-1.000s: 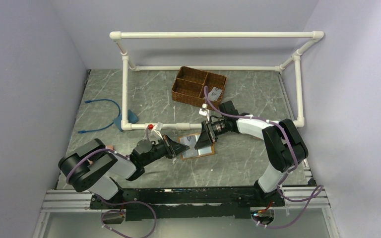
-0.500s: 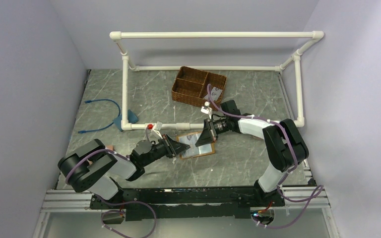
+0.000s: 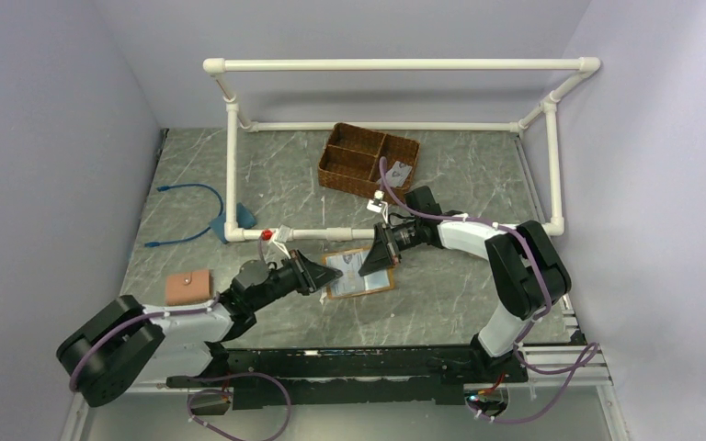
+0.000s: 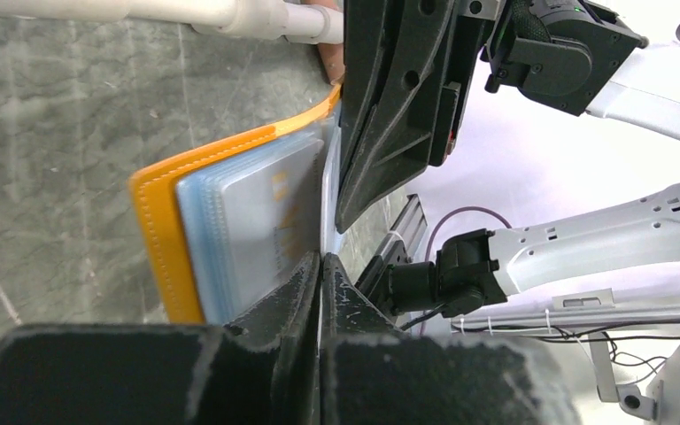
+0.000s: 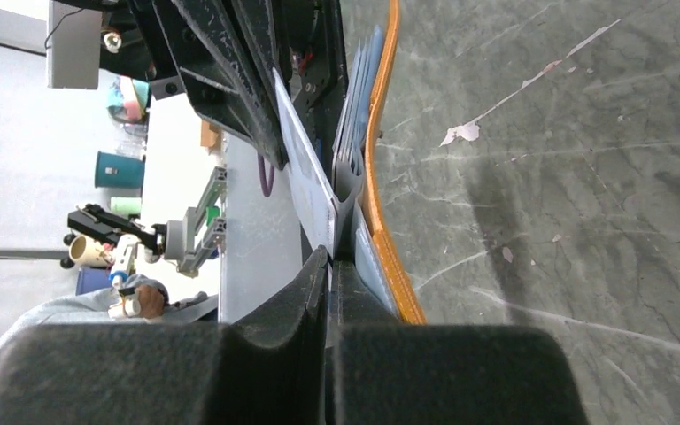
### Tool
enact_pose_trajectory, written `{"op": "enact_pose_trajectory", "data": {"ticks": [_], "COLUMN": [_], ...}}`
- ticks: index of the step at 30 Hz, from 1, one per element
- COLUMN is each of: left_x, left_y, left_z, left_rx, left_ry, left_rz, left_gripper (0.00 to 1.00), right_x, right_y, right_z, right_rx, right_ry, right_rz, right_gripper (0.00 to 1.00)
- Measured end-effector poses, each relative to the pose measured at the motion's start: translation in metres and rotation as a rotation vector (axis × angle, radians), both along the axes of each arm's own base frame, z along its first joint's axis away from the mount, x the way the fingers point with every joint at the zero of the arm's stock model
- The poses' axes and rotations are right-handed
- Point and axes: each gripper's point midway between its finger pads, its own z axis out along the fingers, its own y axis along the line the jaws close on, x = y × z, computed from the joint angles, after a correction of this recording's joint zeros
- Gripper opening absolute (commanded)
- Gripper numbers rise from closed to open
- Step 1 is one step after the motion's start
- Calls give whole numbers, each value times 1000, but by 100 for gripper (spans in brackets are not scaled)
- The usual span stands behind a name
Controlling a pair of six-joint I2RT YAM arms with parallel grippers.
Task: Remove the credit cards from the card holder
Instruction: Remove the credit card from the card holder.
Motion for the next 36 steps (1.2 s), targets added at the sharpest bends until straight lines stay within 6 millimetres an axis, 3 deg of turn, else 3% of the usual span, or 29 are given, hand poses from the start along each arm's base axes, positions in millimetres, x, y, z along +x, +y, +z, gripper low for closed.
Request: {"op": "enact_pose_trajectory", "data": {"ticks": [4, 7, 14, 20, 25, 31, 36], "left_x": [-1, 0, -10, -19, -27, -28, -27], "left_y": [13, 19, 38, 55, 59, 48, 29], "left_z": [-3, -2, 0, 0, -27, -43, -39], "left_rx": [7, 15, 84, 96, 140, 182, 151], "left_ry": [12, 12, -8, -43, -18, -2, -18], "left_rz": [17, 26, 41, 73, 54, -17, -99], "left_gripper": [33, 44, 95, 98, 97, 95, 82], "right_x": [0, 3, 0, 1, -5, -9, -13], "right_y": [-1, -2, -4, -4, -5, -6, -7], "right_z": [-1, -6, -13, -4, 4, 17, 23], "right_rx": [-3, -18, -34, -2, 44, 96, 121], "right_ry": [-5, -10, -10, -45, -63, -91, -99], "right_rz": [-1, -11, -1, 40, 82, 122, 140], "right_gripper": [0, 0, 0, 0, 0, 0, 0]}}
